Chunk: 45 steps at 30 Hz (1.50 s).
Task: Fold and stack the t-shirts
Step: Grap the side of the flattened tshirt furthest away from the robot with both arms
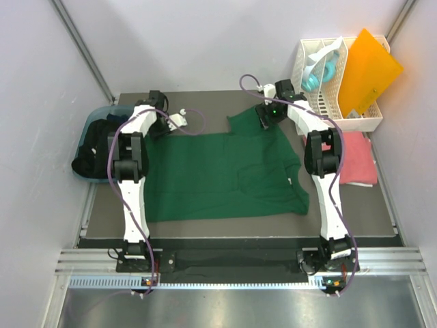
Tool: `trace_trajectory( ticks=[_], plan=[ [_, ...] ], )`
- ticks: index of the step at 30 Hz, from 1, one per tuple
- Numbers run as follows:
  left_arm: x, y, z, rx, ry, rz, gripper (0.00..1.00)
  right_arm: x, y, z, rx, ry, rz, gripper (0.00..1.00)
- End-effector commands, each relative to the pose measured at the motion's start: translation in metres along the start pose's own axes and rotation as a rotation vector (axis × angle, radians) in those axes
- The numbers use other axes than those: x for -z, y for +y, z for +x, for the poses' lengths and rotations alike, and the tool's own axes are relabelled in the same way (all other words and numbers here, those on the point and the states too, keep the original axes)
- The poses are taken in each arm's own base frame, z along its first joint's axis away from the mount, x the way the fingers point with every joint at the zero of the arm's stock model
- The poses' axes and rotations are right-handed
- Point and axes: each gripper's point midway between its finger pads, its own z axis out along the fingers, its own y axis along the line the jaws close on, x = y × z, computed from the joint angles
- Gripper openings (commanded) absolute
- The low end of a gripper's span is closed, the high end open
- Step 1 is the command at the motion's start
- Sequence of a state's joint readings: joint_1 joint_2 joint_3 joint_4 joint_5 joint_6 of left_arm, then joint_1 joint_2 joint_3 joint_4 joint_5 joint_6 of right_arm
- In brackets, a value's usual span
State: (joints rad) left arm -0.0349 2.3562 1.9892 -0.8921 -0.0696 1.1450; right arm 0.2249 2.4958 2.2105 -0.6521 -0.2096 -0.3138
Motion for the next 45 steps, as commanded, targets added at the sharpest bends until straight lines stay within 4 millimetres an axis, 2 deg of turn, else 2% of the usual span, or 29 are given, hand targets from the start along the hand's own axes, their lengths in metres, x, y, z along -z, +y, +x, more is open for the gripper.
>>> trace_trajectory(
  ticks=[1,7,9,10,11,13,15,19,22,27,33,36,37,38,39,40,41,45],
  plan=[
    [-0.001,-0.075,0.005,0.017,0.015,0.268,0.32,0.005,-0.013,-0.024,-0.043,-0.083,-0.001,0.79],
    [0.014,-0.080,0.004,0.006,0.022,0.263,0.32,-0.001,-0.014,-0.019,-0.067,-0.093,-0.064,0.78],
    [0.018,-0.081,0.005,0.012,0.028,0.262,0.32,0.000,-0.012,-0.025,-0.050,-0.109,-0.073,0.78],
    [0.018,-0.081,0.006,0.012,0.031,0.262,0.29,-0.002,-0.013,-0.025,-0.050,-0.107,-0.075,0.78],
    [0.020,-0.084,0.007,0.009,0.038,0.272,0.29,0.002,-0.013,-0.034,-0.042,-0.127,-0.079,0.77],
    [0.020,-0.085,0.008,0.008,0.041,0.279,0.27,0.003,-0.013,-0.039,-0.025,-0.144,-0.084,0.77],
    [0.019,-0.088,0.007,0.001,0.044,0.289,0.27,0.001,-0.014,-0.038,-0.016,-0.144,-0.082,0.75],
    [0.017,-0.087,0.011,-0.008,0.076,0.281,0.27,-0.009,-0.010,-0.023,-0.011,-0.103,-0.101,0.71],
    [0.017,-0.087,0.010,-0.021,0.075,0.280,0.27,-0.009,-0.010,-0.023,0.012,-0.097,-0.091,0.70],
    [0.018,-0.082,0.009,-0.032,0.075,0.259,0.27,-0.011,-0.009,-0.012,0.035,-0.058,-0.096,0.64],
    [0.018,-0.079,0.007,-0.037,0.065,0.248,0.25,-0.012,0.002,0.004,0.053,-0.013,-0.142,0.51],
    [0.018,-0.078,0.006,-0.035,0.061,0.245,0.22,-0.013,0.004,0.005,0.069,-0.011,-0.147,0.37],
    [0.018,-0.078,0.006,-0.038,0.062,0.243,0.18,-0.012,0.006,0.004,0.072,-0.011,-0.149,0.25],
    [0.017,-0.078,0.006,-0.038,0.062,0.239,0.11,-0.012,0.006,0.005,0.077,-0.009,-0.147,0.16],
    [0.017,-0.077,0.006,-0.036,0.060,0.235,0.00,-0.011,0.005,0.003,0.084,-0.012,-0.140,0.10],
    [0.015,-0.076,0.006,-0.035,0.061,0.229,0.00,-0.011,0.006,0.003,0.089,-0.011,-0.140,0.03],
    [0.014,-0.076,0.006,-0.031,0.061,0.228,0.00,-0.011,0.005,0.002,0.102,-0.013,-0.137,0.00],
    [0.010,-0.072,0.004,-0.024,0.053,0.201,0.00,-0.003,-0.001,-0.008,0.138,-0.040,-0.091,0.00]
  ],
)
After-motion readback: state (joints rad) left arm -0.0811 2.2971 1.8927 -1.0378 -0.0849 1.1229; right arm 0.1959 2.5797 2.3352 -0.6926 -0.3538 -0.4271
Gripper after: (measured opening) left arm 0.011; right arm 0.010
